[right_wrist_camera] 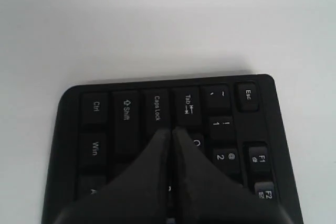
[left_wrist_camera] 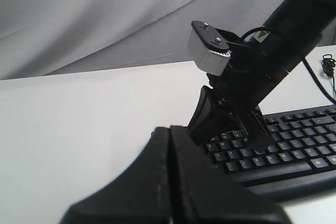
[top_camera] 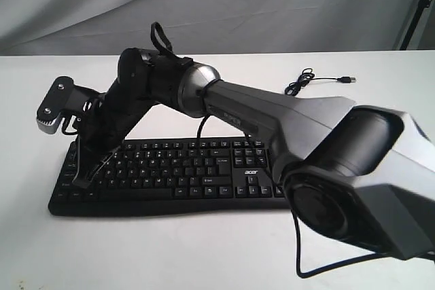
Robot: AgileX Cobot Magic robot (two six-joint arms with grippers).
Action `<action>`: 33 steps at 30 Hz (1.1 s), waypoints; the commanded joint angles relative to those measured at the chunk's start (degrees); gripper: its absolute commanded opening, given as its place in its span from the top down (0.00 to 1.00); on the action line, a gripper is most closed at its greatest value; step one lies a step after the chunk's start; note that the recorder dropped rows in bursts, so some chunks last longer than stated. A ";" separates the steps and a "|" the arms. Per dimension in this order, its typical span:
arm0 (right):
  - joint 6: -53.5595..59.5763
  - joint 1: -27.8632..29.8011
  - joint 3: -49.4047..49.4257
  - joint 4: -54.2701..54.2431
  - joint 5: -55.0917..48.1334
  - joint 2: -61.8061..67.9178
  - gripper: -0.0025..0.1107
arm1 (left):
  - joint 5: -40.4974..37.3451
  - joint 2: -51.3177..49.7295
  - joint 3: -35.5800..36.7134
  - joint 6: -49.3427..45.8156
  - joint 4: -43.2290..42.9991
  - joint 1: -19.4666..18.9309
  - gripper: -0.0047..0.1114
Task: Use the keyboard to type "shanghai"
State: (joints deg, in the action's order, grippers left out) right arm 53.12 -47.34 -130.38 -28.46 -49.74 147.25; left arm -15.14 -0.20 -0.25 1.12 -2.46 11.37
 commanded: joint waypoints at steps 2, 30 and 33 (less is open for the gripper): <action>-1.78 -0.08 -6.11 0.69 -3.35 3.61 0.98 | 0.27 0.20 0.25 0.16 -0.04 0.23 0.96; -2.23 -0.72 -6.41 1.96 -2.20 3.98 0.98 | 0.27 0.20 0.25 0.16 -0.04 0.23 0.96; -2.24 -0.72 -6.41 1.96 -2.20 4.50 0.98 | 0.27 0.20 0.25 0.16 -0.04 0.23 0.96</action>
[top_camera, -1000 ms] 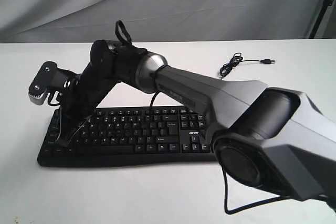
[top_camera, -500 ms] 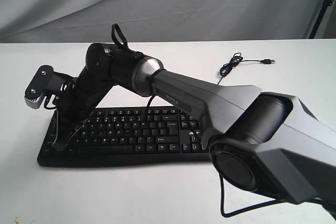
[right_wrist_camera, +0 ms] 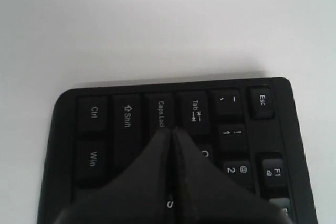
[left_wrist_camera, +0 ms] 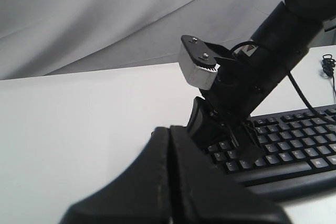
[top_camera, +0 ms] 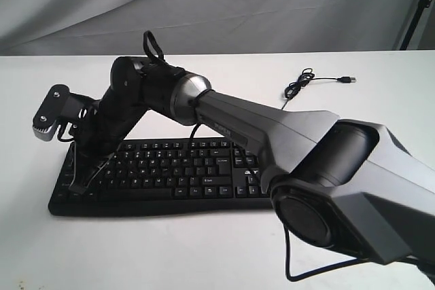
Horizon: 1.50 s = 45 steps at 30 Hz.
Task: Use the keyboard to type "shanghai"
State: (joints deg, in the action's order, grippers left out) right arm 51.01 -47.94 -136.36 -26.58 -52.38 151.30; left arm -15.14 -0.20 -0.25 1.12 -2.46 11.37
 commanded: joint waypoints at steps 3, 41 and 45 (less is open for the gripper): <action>-0.37 -0.11 -0.43 0.08 0.53 1.06 0.98 | 0.27 0.20 0.25 0.16 -0.04 0.23 0.96; -2.02 0.12 -0.32 2.71 -0.35 -1.32 0.98 | 0.27 0.20 0.25 0.16 -0.04 0.23 0.96; -2.76 1.09 -0.32 3.33 -2.98 -3.00 0.98 | 0.27 0.20 0.25 0.16 -0.04 0.23 0.96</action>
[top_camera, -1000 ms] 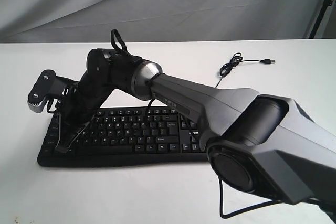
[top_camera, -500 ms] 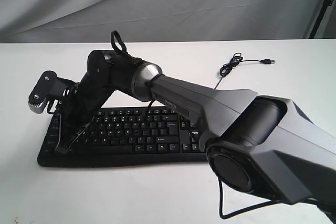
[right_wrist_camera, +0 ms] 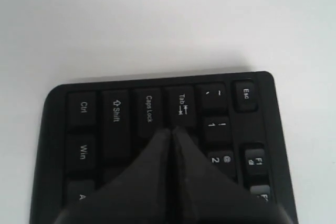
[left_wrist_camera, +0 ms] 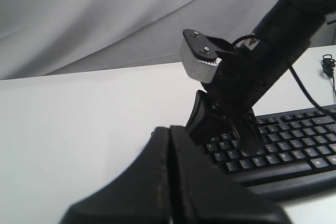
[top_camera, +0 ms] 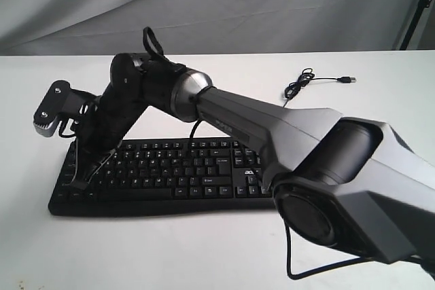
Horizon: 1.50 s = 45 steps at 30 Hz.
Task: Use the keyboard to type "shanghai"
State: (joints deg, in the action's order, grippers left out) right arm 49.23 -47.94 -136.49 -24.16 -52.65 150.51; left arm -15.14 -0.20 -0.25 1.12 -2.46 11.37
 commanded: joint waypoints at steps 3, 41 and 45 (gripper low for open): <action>-0.74 2.00 -0.20 0.90 -6.43 -2.35 0.98 | 0.27 0.20 0.25 0.16 -0.04 0.23 0.96; -23.24 -5.43 0.76 41.13 -4.65 -8.04 0.98 | 0.27 0.20 0.25 0.16 -0.04 0.23 0.96; -23.79 -6.36 0.76 41.52 -6.54 -10.29 0.98 | 0.27 0.20 0.25 0.16 -0.04 0.23 0.96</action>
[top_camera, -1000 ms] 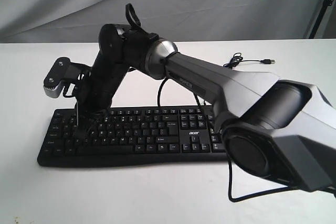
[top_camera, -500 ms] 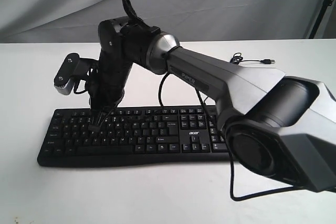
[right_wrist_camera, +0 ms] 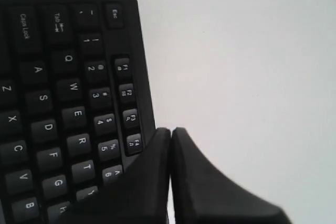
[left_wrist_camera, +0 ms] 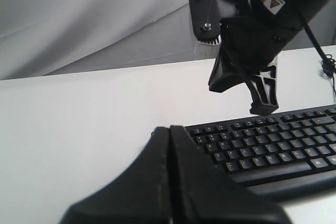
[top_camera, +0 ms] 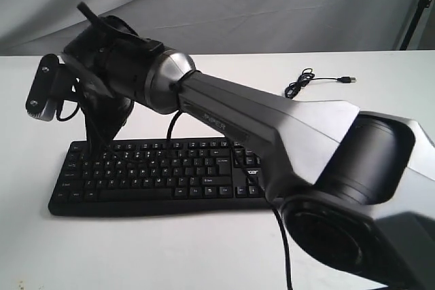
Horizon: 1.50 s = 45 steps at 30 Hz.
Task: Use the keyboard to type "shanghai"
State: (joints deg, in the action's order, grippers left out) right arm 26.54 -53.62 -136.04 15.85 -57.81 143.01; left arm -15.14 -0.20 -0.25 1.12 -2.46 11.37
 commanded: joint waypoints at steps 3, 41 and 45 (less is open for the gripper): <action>0.64 -0.84 0.31 -0.16 -5.25 -4.44 0.98 | 0.27 0.20 0.25 0.16 -0.04 0.23 0.96; 37.74 11.64 48.60 -53.98 24.34 -19.27 0.98 | 0.27 0.20 0.25 0.16 -0.04 0.23 0.96; 38.08 11.64 48.60 -53.96 24.22 -19.05 0.98 | 0.27 0.20 0.25 0.16 -0.04 0.23 0.96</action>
State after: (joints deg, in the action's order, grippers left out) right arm 63.44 -42.33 -87.01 -37.35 -33.63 124.08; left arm -15.14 -0.20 -0.25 1.12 -2.46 11.37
